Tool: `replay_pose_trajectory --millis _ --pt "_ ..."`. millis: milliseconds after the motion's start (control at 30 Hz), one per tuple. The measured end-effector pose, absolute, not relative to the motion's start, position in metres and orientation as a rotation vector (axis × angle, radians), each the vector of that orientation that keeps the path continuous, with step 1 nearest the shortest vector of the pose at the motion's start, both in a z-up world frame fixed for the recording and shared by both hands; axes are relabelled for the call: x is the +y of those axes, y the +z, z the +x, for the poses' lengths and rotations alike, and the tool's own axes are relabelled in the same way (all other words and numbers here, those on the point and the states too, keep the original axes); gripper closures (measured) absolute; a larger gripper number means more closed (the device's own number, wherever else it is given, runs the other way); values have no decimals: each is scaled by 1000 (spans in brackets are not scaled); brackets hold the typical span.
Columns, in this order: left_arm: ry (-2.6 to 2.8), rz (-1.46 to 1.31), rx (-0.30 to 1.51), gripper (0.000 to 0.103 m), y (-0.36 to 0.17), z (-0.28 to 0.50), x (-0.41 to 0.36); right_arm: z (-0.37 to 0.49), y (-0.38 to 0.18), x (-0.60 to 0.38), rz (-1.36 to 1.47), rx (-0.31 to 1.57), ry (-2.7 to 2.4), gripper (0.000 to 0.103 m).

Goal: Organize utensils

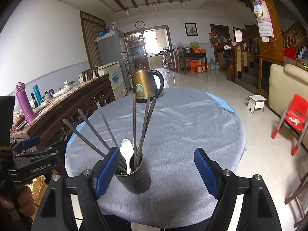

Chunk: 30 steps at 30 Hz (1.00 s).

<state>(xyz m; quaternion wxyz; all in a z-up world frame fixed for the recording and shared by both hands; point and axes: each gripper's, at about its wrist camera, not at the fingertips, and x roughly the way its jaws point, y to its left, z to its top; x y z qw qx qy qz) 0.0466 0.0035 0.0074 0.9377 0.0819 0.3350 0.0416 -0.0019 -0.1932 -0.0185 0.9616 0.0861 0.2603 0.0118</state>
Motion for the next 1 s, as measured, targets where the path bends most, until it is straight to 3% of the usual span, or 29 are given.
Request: replay_pose_trajectory --millis 433,1000 --pt "82 166 660 18 11 41 4 11 -27 -184 171 621 35 20" --pt "65 153 617 18 25 29 16 10 -10 -165 127 589 24 20"
